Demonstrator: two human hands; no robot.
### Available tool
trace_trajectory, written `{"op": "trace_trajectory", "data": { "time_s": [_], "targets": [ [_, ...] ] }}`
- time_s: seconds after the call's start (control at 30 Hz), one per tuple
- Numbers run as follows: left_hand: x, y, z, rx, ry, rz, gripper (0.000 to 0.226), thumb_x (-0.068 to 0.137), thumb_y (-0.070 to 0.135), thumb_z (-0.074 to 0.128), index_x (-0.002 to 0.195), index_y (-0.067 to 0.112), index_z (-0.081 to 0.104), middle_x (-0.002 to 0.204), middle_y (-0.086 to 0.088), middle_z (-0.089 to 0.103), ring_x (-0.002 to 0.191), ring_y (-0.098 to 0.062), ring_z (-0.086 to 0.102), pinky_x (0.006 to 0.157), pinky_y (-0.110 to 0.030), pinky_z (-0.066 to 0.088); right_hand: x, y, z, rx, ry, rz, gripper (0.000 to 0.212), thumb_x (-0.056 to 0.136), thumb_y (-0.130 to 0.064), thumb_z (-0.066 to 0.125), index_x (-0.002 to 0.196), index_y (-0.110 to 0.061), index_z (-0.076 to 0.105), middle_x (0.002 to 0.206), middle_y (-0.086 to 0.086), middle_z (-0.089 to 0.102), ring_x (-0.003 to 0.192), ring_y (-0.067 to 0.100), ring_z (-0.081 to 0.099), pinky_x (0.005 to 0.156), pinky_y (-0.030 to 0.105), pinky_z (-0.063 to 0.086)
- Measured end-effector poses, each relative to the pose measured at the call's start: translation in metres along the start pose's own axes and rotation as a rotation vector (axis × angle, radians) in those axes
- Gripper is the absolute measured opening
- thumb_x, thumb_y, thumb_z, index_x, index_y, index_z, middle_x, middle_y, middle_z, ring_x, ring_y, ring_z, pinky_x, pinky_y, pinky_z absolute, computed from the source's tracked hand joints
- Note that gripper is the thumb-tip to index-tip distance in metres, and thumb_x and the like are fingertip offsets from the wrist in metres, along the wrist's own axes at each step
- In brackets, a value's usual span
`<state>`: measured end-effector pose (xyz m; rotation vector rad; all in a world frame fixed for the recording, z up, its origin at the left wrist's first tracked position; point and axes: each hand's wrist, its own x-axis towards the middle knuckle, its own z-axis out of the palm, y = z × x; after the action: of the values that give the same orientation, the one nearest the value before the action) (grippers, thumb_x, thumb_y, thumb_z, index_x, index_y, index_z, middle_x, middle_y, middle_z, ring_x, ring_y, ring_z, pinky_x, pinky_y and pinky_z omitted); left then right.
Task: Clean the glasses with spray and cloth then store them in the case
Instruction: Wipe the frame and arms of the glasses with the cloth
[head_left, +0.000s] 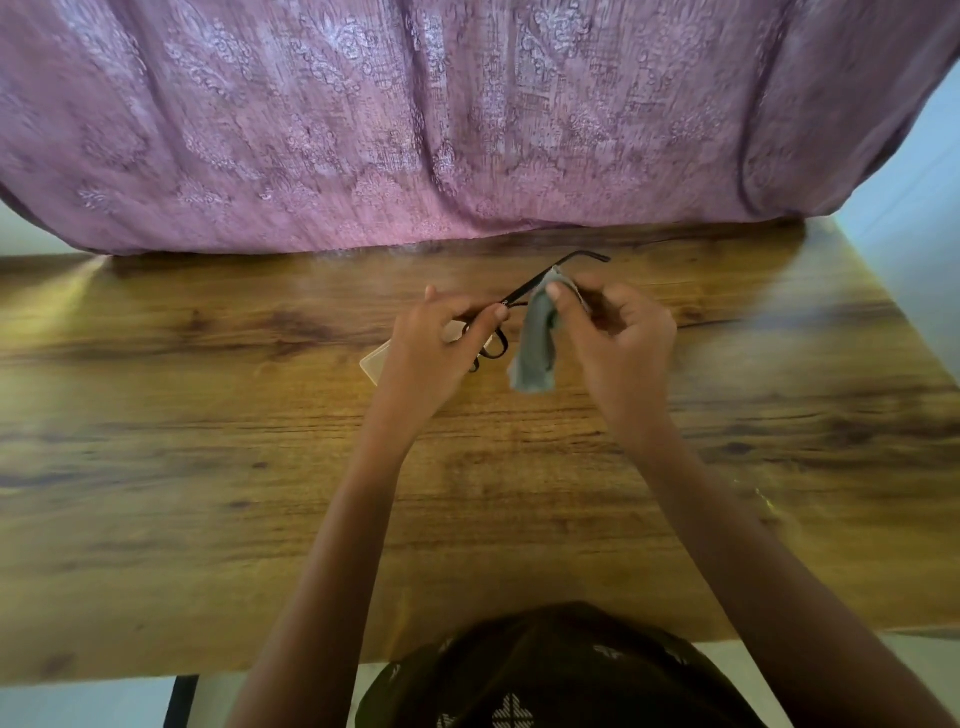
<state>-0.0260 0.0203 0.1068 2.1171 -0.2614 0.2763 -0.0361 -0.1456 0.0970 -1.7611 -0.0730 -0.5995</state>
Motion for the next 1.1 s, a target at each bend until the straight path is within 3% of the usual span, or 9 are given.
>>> {"op": "trace_trajectory", "data": {
  "time_s": [0.13, 0.3, 0.4, 0.57, 0.77, 0.9, 1.0, 1.03, 1.1],
  "targets": [
    [0.001, 0.001, 0.001, 0.004, -0.039, 0.006, 0.013, 0.094, 0.022, 0.063, 0.099, 0.019, 0.075, 0.085, 0.023, 0.066, 0.079, 0.007, 0.062, 0.12, -0.031, 0.015, 0.003, -0.009, 0.005, -0.04, -0.102, -0.056, 0.019, 0.088, -0.016, 0.071, 0.107, -0.013, 0.073, 0.092, -0.012, 0.071, 0.085, 0.01, 0.07, 0.075, 0.029, 0.058],
    [0.0, -0.001, 0.0, 0.029, -0.068, 0.034, 0.012, 0.093, 0.016, 0.063, 0.087, 0.016, 0.073, 0.072, 0.026, 0.062, 0.071, 0.004, 0.062, 0.12, -0.038, 0.017, 0.007, -0.001, 0.007, -0.316, -0.353, -0.448, 0.024, 0.087, -0.004, 0.067, 0.11, -0.004, 0.072, 0.109, 0.004, 0.072, 0.111, 0.027, 0.056, 0.095, 0.034, 0.047],
    [0.0, -0.002, -0.002, 0.027, -0.059, 0.032, 0.013, 0.093, 0.018, 0.063, 0.091, 0.017, 0.075, 0.077, 0.025, 0.065, 0.078, -0.001, 0.064, 0.121, -0.038, 0.017, 0.013, 0.006, 0.004, -0.423, -0.429, -0.486, 0.029, 0.085, 0.0, 0.068, 0.113, -0.005, 0.07, 0.111, 0.002, 0.072, 0.115, 0.03, 0.055, 0.09, 0.053, 0.046],
    [0.0, -0.002, -0.003, 0.023, -0.085, 0.049, 0.015, 0.093, 0.02, 0.063, 0.099, 0.02, 0.076, 0.089, 0.033, 0.062, 0.084, 0.017, 0.059, 0.121, -0.036, 0.015, 0.019, 0.005, 0.004, -0.585, -0.327, -0.658, 0.02, 0.085, -0.015, 0.06, 0.096, -0.006, 0.075, 0.083, -0.001, 0.073, 0.095, 0.019, 0.049, 0.078, 0.037, 0.04],
    [-0.002, -0.001, -0.006, 0.016, -0.087, 0.04, 0.016, 0.092, 0.023, 0.064, 0.102, 0.018, 0.076, 0.094, 0.024, 0.065, 0.085, 0.016, 0.059, 0.121, -0.035, 0.017, 0.023, 0.009, -0.001, -0.694, -0.358, -0.664, 0.021, 0.087, -0.017, 0.06, 0.099, -0.008, 0.075, 0.087, 0.0, 0.072, 0.098, 0.018, 0.043, 0.081, 0.032, 0.033],
    [-0.005, -0.002, -0.009, 0.014, -0.085, 0.029, 0.015, 0.092, 0.024, 0.064, 0.099, 0.018, 0.077, 0.082, 0.029, 0.063, 0.083, 0.019, 0.057, 0.113, -0.041, 0.031, 0.024, 0.016, -0.004, -0.706, -0.332, -0.64, 0.02, 0.084, -0.017, 0.068, 0.1, -0.007, 0.074, 0.09, 0.001, 0.072, 0.101, 0.018, 0.043, 0.082, 0.036, 0.038],
    [-0.009, -0.003, -0.012, -0.009, -0.077, -0.016, 0.014, 0.092, 0.025, 0.064, 0.094, 0.02, 0.077, 0.084, 0.009, 0.072, 0.082, 0.003, 0.062, 0.081, -0.014, 0.048, 0.026, 0.025, -0.006, -0.682, -0.337, -0.603, 0.022, 0.088, -0.018, 0.063, 0.102, -0.007, 0.074, 0.09, 0.002, 0.071, 0.102, 0.021, 0.046, 0.085, 0.039, 0.04],
    [-0.01, -0.005, -0.014, -0.018, -0.072, -0.039, 0.015, 0.092, 0.026, 0.065, 0.094, 0.02, 0.078, 0.087, 0.002, 0.074, 0.083, -0.004, 0.064, 0.073, -0.012, 0.049, 0.027, 0.028, -0.008, -0.672, -0.331, -0.584, 0.022, 0.089, -0.018, 0.061, 0.103, -0.006, 0.074, 0.09, 0.002, 0.071, 0.102, 0.024, 0.049, 0.084, 0.041, 0.043],
    [-0.012, -0.009, -0.018, -0.04, -0.058, -0.075, 0.015, 0.092, 0.028, 0.065, 0.096, 0.022, 0.078, 0.091, 0.002, 0.075, 0.091, -0.008, 0.066, 0.085, -0.02, 0.05, 0.032, 0.036, -0.013, -0.661, -0.295, -0.543, 0.022, 0.09, -0.016, 0.061, 0.103, -0.003, 0.074, 0.087, 0.005, 0.071, 0.097, 0.031, 0.055, 0.081, 0.043, 0.046]
  ]
}}
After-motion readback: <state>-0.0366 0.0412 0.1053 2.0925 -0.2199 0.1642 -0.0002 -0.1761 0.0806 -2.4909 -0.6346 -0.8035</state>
